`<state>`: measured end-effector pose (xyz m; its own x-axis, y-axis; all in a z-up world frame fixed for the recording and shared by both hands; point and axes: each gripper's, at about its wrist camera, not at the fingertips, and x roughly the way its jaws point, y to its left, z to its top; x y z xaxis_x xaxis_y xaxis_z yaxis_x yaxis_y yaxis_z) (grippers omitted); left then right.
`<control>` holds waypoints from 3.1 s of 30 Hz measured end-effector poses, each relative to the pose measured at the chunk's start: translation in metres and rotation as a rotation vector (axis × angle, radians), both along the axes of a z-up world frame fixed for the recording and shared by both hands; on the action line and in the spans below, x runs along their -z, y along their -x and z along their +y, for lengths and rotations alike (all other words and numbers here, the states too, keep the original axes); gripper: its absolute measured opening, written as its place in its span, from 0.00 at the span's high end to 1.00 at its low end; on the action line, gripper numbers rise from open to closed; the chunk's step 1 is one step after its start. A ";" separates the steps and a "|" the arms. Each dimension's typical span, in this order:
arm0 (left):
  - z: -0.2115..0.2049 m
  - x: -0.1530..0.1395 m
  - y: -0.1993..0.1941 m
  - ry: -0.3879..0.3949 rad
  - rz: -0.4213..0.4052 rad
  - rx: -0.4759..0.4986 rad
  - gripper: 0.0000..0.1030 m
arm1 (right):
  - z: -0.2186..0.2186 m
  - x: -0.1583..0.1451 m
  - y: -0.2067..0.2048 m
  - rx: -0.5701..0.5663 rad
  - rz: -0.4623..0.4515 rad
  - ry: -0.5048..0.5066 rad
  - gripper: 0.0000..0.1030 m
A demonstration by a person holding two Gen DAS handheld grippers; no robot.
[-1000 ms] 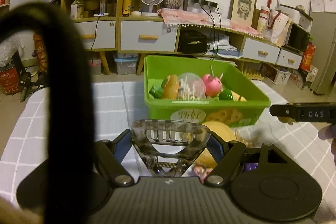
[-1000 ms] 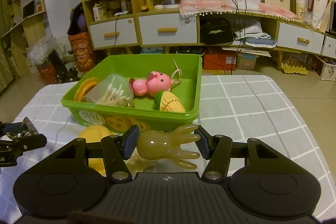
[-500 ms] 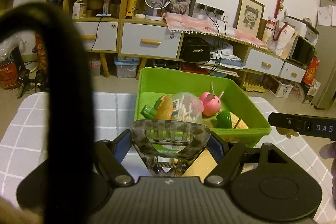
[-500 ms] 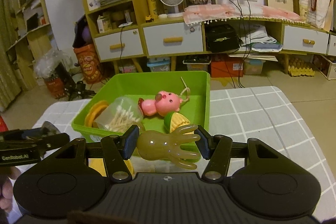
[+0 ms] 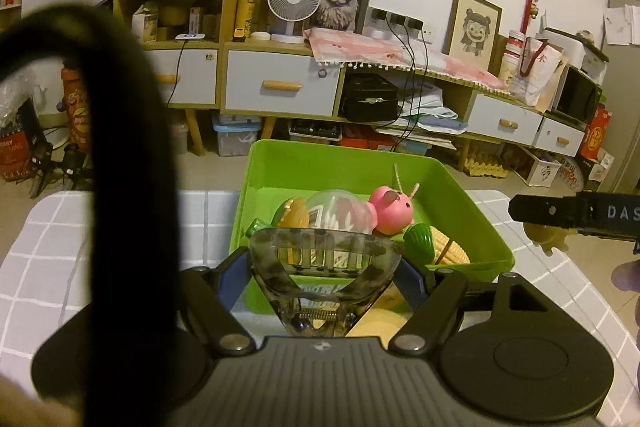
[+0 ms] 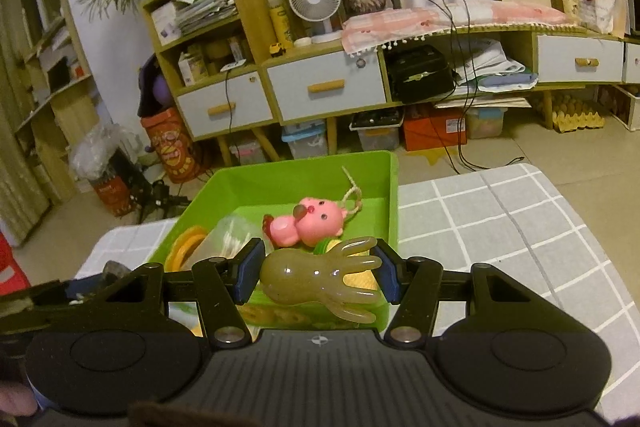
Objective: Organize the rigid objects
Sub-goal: 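Carry hair clip and octopus toy over green bin with both tools, then open left tool to drop hair clip while right tool drops octopus into bin, then withdraw both tools from the bin toward the purple grapes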
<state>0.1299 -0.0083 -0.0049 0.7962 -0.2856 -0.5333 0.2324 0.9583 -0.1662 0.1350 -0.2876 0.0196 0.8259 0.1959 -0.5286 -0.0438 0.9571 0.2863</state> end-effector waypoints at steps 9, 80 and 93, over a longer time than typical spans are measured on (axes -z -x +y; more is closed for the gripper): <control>-0.027 0.001 -0.030 -0.039 -0.006 0.045 0.53 | -0.004 0.013 -0.024 0.057 0.031 -0.084 0.40; 0.054 0.026 0.074 -0.147 0.207 0.060 0.31 | -0.004 0.024 0.072 -0.077 0.202 0.196 0.04; 0.023 0.048 0.078 -0.076 0.227 0.169 0.31 | 0.003 0.053 0.064 -0.096 0.248 0.239 0.04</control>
